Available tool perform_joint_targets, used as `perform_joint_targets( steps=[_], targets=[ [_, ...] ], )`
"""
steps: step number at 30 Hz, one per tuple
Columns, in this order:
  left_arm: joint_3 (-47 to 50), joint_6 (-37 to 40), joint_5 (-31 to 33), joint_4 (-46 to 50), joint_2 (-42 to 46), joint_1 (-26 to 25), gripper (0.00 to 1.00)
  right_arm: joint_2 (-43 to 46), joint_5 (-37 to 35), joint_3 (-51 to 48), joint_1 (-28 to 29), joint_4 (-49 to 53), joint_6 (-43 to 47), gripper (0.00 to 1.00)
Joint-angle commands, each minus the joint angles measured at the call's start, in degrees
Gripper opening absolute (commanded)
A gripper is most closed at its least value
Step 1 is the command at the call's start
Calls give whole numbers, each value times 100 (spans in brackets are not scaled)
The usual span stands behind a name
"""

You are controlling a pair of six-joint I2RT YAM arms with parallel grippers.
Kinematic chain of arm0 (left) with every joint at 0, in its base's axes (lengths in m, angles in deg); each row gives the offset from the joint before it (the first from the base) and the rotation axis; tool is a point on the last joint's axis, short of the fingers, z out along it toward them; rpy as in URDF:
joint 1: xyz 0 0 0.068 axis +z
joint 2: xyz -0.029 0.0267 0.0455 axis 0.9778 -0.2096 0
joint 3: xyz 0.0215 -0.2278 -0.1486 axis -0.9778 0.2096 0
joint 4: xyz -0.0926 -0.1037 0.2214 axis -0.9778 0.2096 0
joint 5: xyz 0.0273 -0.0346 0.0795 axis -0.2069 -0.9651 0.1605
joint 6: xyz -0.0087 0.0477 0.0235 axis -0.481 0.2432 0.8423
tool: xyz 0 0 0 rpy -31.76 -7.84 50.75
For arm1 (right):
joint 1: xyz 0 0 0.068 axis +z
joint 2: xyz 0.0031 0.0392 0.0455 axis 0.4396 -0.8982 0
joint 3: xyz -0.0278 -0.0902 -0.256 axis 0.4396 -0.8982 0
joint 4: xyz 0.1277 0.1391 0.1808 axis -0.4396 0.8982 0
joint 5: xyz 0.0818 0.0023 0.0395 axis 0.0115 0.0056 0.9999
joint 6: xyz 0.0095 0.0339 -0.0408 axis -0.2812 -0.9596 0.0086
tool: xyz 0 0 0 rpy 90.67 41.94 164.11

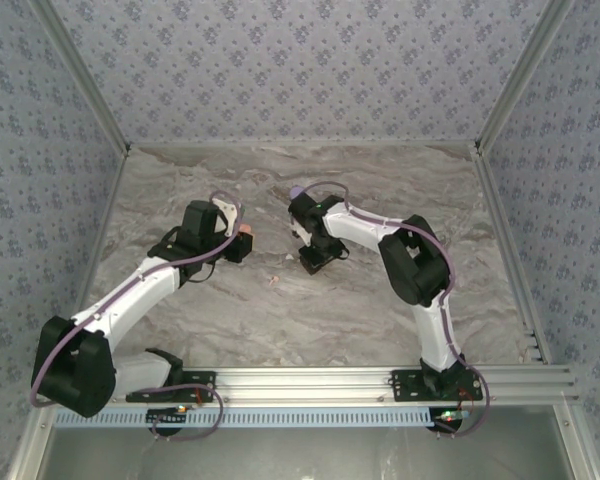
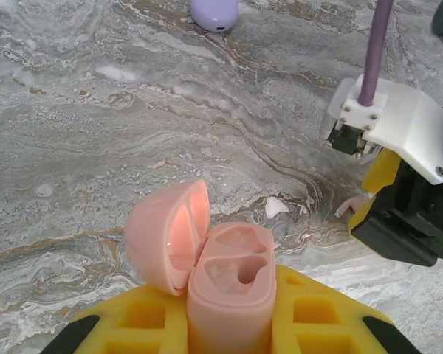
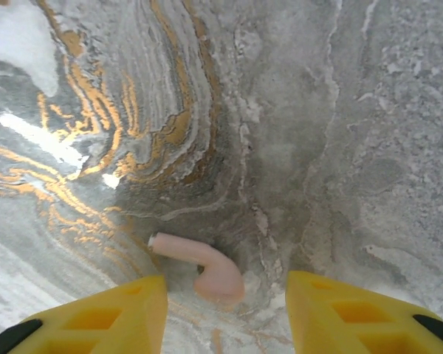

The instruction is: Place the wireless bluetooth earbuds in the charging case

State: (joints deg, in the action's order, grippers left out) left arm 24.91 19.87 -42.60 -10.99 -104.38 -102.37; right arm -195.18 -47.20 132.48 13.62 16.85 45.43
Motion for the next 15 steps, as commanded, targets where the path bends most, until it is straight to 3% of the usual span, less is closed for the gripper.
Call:
perform_joint_targets(
  steps=[1, 5, 10, 15],
  targets=[
    [-315, -13, -135, -3, -56, 21, 10, 597, 376, -160, -63, 79, -105, 49],
    [-361, 1, -152, 17, -96, 21, 10, 1031, 894, -451, -112, -107, -186, 47],
    [-410, 16, -192, 42, -124, 21, 10, 1067, 1193, -783, -144, -237, -239, 24],
    [-424, 34, -192, 67, -139, 21, 10, 841, 1207, -934, -207, -322, -325, 15]
  ],
)
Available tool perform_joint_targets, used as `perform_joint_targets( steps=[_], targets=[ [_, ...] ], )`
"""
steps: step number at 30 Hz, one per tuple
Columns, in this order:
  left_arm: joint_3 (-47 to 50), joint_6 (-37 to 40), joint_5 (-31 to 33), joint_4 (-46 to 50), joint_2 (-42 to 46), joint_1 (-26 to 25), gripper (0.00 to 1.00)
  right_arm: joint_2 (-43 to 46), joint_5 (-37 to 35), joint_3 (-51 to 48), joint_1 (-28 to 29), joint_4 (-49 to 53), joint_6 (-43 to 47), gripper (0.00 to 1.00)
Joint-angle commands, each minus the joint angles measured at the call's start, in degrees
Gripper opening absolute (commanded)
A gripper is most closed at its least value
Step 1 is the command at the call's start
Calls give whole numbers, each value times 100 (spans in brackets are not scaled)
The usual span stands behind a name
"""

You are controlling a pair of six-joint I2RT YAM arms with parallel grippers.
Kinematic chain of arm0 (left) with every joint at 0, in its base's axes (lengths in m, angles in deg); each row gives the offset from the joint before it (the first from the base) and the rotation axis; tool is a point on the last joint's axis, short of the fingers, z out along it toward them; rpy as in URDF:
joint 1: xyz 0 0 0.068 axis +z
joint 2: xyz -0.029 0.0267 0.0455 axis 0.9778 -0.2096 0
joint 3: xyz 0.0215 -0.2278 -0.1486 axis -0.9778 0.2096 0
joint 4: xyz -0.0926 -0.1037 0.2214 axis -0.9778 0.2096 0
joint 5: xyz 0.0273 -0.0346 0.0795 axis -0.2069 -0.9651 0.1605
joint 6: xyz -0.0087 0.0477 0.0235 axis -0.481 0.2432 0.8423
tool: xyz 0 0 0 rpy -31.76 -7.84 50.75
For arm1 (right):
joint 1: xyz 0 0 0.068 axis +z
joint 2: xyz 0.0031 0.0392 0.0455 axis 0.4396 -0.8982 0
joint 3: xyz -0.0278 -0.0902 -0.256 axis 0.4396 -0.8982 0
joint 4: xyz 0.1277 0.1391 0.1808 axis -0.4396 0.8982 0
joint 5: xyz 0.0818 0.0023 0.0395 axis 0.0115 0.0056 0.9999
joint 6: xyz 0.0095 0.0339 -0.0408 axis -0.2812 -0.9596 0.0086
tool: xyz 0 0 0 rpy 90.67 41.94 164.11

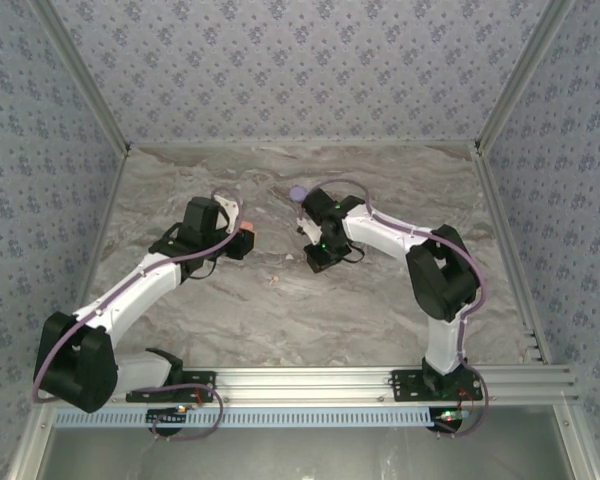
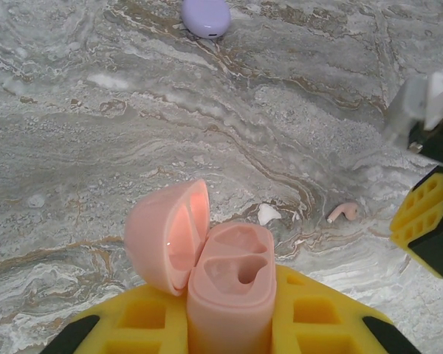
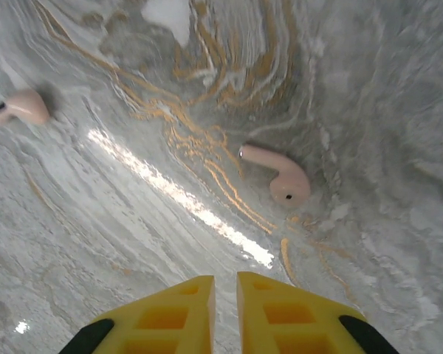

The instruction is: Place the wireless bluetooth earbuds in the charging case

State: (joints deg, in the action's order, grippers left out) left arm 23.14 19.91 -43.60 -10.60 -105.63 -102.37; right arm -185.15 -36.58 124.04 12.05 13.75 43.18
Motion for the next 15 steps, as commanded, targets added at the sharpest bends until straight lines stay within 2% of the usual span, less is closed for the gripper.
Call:
perform_joint_targets(
  steps=[1, 15],
  targets=[
    [-249, 27, -92, 30, -21, 22, 10, -213, 89, -99, -59, -35, -133, 14],
    [-299, 15, -100, 47, -131, 21, 10, -664, -545, 43, -149, -323, -504, 10]
  ],
)
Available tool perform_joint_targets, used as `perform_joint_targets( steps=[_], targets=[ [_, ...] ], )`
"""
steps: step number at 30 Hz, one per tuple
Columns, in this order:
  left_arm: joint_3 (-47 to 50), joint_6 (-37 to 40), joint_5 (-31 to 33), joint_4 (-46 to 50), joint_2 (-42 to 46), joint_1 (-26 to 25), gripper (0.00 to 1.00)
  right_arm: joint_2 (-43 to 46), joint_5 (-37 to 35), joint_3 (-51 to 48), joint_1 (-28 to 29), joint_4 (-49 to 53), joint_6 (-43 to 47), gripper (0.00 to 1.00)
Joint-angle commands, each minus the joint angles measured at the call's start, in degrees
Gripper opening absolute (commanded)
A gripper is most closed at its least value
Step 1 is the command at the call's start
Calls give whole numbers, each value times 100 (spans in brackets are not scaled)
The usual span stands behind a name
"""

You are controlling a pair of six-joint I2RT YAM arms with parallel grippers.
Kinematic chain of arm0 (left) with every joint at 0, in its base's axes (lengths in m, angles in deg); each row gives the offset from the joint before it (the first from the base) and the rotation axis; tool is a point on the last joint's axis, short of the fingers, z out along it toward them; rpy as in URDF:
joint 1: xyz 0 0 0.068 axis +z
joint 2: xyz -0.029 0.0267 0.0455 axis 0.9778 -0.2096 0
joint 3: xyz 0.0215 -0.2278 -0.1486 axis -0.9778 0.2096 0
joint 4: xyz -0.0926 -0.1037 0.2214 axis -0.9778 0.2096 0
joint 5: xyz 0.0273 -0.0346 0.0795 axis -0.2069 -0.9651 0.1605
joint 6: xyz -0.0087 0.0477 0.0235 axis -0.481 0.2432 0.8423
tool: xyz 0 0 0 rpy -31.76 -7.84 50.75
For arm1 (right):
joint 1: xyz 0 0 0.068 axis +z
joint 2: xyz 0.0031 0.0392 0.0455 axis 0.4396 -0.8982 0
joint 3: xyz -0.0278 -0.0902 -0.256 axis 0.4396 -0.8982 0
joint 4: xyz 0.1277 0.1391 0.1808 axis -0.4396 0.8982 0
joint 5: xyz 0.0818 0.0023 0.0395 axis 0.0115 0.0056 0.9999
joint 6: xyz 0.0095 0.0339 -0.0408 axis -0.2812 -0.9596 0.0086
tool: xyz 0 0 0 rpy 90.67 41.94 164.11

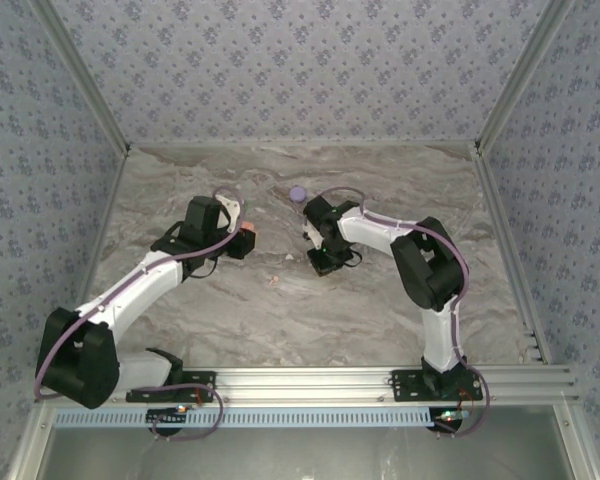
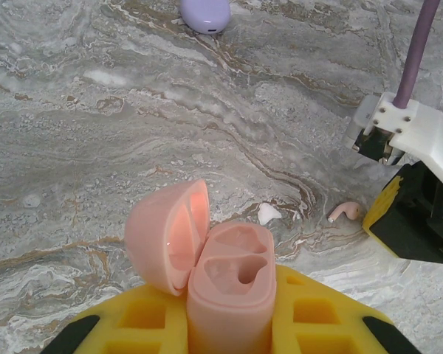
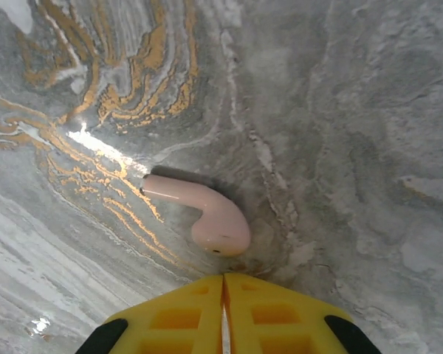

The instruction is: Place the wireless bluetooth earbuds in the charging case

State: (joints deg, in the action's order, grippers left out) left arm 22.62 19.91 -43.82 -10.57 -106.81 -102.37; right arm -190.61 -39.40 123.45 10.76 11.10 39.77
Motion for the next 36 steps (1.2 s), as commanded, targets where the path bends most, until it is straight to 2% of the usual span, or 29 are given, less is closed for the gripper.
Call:
perform_joint_targets(
  steps=[1, 14, 28, 36],
  targets=[
    [-246, 21, -67, 41, -13, 19, 10, -147, -275, 132, -30, -66, -180, 10],
    [-211, 38, -17, 72, 8, 17, 10, -393, -456, 596, -49, -195, -321, 10],
    [-208, 67, 19, 80, -12, 22, 10, -667, -283, 1030, -41, -124, -210, 10],
    [-215, 70, 19, 88, -22, 21, 10, -449, -481, 1104, -52, 100, -304, 13]
  ],
)
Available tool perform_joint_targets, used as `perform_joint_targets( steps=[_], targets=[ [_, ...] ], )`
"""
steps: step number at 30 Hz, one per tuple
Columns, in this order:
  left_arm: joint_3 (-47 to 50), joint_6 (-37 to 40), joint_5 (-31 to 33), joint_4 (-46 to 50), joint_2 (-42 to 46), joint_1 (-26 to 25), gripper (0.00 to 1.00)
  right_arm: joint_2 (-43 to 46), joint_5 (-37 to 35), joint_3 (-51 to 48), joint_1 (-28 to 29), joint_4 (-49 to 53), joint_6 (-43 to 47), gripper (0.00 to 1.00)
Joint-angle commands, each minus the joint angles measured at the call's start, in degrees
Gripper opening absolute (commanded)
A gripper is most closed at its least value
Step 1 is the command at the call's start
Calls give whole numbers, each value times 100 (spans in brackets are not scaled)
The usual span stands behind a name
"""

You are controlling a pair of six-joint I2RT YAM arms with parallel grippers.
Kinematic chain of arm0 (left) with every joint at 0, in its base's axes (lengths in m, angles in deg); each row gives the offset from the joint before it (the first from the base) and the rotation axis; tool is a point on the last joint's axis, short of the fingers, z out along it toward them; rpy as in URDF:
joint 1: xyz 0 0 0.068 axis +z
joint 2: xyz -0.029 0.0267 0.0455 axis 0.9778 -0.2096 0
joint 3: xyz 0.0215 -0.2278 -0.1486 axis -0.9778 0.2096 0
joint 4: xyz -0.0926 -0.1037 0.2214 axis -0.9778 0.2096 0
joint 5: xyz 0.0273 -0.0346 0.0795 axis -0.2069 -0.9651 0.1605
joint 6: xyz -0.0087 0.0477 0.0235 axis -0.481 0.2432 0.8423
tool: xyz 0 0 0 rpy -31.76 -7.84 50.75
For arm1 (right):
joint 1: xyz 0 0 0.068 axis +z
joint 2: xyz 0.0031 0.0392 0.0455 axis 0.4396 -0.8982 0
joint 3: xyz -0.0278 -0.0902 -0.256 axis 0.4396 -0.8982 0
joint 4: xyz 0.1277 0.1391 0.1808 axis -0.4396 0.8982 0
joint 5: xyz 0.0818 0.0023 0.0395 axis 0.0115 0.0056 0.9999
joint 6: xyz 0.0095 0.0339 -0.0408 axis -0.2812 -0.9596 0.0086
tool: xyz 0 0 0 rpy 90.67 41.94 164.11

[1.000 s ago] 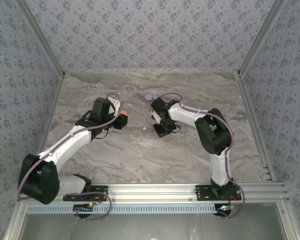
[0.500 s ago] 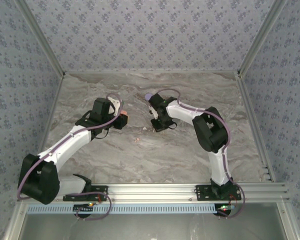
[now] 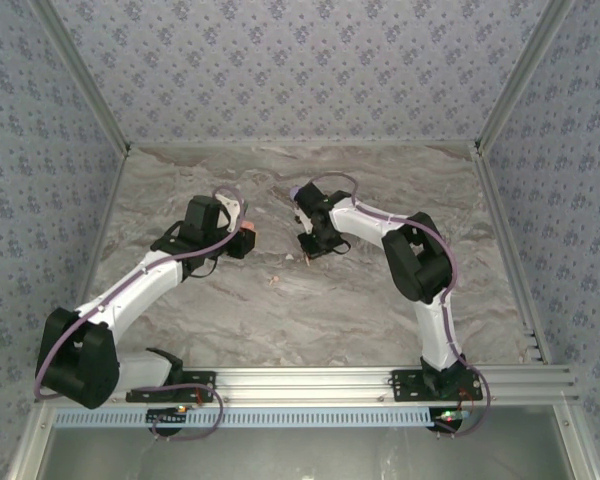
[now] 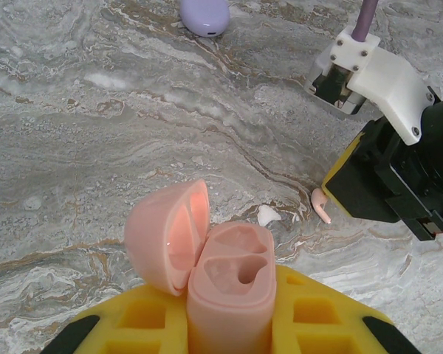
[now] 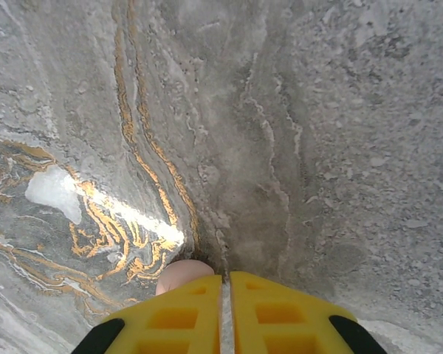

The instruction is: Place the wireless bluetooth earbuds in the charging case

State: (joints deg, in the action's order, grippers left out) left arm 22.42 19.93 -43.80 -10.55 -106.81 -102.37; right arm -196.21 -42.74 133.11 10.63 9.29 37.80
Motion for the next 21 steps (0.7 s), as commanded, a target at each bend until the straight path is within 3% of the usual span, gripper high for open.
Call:
perform_joint_targets(
  steps=[1, 8, 13, 21],
  targets=[
    [-206, 67, 17, 92, -20, 21, 10, 188, -177, 132, -42, 323, -129, 13],
    [-239, 89, 14, 123, -8, 21, 10, 502, 71, 230, -99, 606, -234, 21],
    [-227, 98, 26, 92, -4, 17, 10, 423, 452, 329, -135, 657, -675, 39],
    [-224, 76, 17, 48, 2, 16, 10, 57, 629, 455, -129, 629, -1358, 44]
  ],
)
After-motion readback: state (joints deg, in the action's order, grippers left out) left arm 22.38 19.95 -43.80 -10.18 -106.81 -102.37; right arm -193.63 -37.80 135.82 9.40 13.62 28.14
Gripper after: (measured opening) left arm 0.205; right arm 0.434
